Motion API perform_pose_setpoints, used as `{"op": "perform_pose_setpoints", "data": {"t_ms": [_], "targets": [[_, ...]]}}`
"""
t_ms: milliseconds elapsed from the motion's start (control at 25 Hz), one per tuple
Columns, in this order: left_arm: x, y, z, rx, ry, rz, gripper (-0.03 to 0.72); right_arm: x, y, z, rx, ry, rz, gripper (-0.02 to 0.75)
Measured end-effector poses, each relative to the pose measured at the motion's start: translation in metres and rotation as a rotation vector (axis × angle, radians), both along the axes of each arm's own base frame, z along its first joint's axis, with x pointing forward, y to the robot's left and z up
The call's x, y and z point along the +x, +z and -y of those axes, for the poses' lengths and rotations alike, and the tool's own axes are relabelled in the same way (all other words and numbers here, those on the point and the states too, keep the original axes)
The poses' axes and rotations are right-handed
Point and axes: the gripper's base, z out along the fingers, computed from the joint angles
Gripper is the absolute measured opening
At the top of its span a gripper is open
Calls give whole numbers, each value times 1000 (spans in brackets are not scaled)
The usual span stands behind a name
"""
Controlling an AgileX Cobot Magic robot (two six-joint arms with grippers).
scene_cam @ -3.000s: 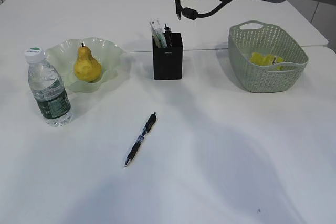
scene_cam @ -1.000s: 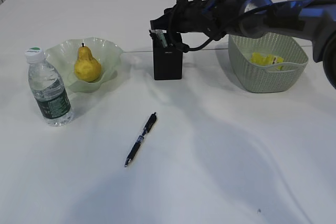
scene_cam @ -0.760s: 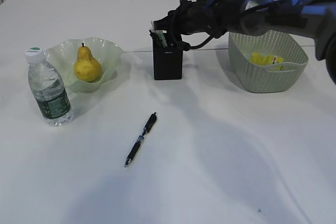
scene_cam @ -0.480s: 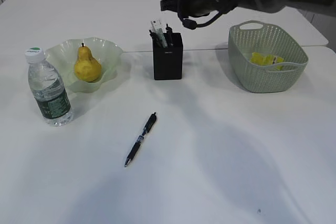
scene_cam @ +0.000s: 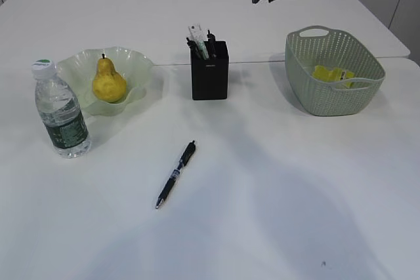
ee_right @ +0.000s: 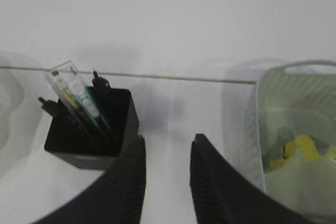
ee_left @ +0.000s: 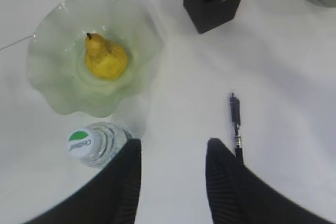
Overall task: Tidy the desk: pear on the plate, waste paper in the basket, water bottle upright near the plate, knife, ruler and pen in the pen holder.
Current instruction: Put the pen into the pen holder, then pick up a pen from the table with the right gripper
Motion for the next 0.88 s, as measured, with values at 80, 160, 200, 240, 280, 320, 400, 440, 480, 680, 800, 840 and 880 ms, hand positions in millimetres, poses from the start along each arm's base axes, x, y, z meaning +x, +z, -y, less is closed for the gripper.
{"op": "perform_pose_setpoints", "data": {"t_ms": [80, 160, 200, 240, 280, 320, 400, 440, 480, 680, 800, 840, 880], "targets": [[-3, 1, 9, -16, -28, 8, 288, -9, 7, 3, -37, 22, -56, 248], [-4, 0, 15, -40, -49, 8, 289, -19, 13, 7, -79, 39, -121, 248], [-3, -1, 16, -51, -52, 3, 289, -24, 16, 9, -96, 43, -150, 248], [-3, -1, 18, -60, -56, 2, 290, -29, 20, 11, -113, 46, -175, 248], [-2, -2, 20, -74, -60, -4, 290, -35, 22, 14, -128, 40, -219, 248], [-1, -3, 21, -82, -62, -8, 290, -39, 24, 16, -140, 37, -246, 248], [0, -5, 23, -92, -65, -16, 291, -47, 27, 19, -165, 38, -296, 248], [1, -6, 23, -92, -66, -21, 293, -50, 30, 20, -171, 43, -304, 248], [1, -7, 25, -91, -69, -23, 298, -51, 31, 20, -180, 58, -308, 248], [1, -8, 27, -95, -75, -28, 350, -66, 42, 17, -113, 129, -332, 247], [1, -8, 27, -96, -75, -31, 361, -82, 51, 22, -89, 142, -336, 247], [0, -9, 28, -102, -77, -37, 363, -87, 53, 25, -85, 140, -338, 247], [0, -9, 28, -102, -77, -38, 363, -95, 56, 31, -83, 133, -342, 247]]}}
